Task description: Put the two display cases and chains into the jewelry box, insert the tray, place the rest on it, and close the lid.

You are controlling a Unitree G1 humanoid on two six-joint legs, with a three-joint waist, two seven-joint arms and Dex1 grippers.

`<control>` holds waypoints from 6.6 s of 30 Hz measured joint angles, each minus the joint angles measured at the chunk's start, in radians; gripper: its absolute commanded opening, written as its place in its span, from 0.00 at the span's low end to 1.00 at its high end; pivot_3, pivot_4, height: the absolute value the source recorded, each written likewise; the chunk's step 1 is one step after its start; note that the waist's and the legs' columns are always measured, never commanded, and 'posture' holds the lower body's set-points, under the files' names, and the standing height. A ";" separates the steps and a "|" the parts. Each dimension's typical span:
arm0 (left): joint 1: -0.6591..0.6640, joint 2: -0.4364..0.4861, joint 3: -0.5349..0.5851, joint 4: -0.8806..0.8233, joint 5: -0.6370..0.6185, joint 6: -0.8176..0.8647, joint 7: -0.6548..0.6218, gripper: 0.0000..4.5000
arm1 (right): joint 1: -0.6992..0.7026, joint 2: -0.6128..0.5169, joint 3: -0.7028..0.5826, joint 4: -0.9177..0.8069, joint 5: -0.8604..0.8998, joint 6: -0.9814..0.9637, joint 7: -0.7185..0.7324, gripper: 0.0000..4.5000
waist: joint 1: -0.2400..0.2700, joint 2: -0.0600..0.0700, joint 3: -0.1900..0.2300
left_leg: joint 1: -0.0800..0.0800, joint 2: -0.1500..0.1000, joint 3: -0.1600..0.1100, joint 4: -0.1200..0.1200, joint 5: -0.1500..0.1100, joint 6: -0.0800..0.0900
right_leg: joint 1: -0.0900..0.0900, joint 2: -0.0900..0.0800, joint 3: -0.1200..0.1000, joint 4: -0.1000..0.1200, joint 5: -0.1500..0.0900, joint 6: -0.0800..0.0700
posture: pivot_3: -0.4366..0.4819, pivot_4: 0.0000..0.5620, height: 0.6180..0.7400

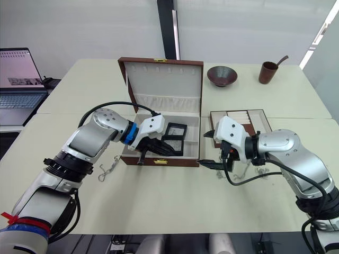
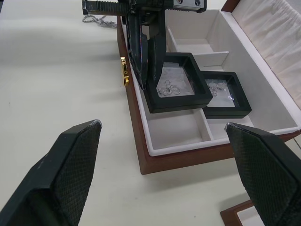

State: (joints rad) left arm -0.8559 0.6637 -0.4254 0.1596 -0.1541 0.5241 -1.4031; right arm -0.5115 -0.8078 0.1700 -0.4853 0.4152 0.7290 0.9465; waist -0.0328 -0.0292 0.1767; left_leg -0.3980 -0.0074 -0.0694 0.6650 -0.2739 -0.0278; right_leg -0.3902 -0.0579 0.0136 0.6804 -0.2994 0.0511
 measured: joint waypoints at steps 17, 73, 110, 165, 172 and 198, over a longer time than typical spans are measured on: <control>-0.040 -0.029 0.002 0.045 0.019 -0.030 -0.018 0.99 | -0.014 -0.001 0.000 0.019 -0.005 -0.001 -0.006 1.00 | 0.000 0.000 0.000 | 0.000 0.000 0.000 0.000 0.000 0.000 | 0.000 0.000 0.000 0.000 0.000 0.000 | 0.48 0.27 0.95; 1.176 0.122 1.173 -0.111 -0.344 -0.118 0.367 1.00 | 0.677 -0.280 -0.656 0.449 -0.073 -0.515 0.297 1.00 | -0.001 0.003 -0.001 | 0.018 0.005 0.003 -0.004 -0.001 0.000 | 0.017 -0.004 0.003 -0.003 -0.001 -0.001 | 0.48 0.27 0.95; 0.940 0.075 0.726 -0.323 -0.259 0.012 0.627 0.68 | -0.189 -0.006 0.018 0.139 0.115 -0.090 0.317 1.00 | 0.006 0.005 0.000 | 0.015 0.003 -0.001 -0.004 -0.002 -0.002 | 0.013 -0.005 0.001 -0.002 -0.001 -0.001 | 0.48 0.27 0.95; 0.082 0.139 0.392 -0.065 -0.307 0.081 0.393 0.01 | -0.089 -0.043 -0.050 0.060 0.112 -0.039 0.204 1.00 | 0.000 0.004 0.002 | 0.006 0.001 -0.001 -0.002 -0.002 -0.002 | 0.003 0.002 0.001 -0.001 -0.001 -0.001 | 0.48 0.27 0.95; 0.045 0.094 0.314 0.093 -0.166 -0.012 0.391 0.01 | -0.088 -0.048 -0.050 0.036 0.114 -0.004 0.165 1.00 | 0.002 0.004 0.002 | 0.001 0.001 -0.003 -0.001 -0.002 -0.003 | 0.001 0.002 0.000 -0.001 -0.001 -0.001 | 0.48 0.27 0.95; 0.063 0.077 0.254 0.150 0.023 -0.037 0.325 0.01 | -0.174 0.028 -0.068 0.030 0.127 0.064 0.046 1.00 | 0.003 0.004 0.002 | 0.000 0.001 -0.003 0.000 -0.001 -0.003 | 0.001 0.002 0.000 0.000 -0.001 -0.001 | 0.48 0.27 0.95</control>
State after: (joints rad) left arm -0.7927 0.7410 -0.1715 0.3092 -0.1307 0.4874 -1.0783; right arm -0.6853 -0.7802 0.1016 -0.4548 0.5421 0.7933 0.9926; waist -0.0301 -0.0251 0.1785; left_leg -0.3978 -0.0069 -0.0727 0.6646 -0.2751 -0.0310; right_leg -0.3895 -0.0561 0.0134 0.6799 -0.3006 0.0496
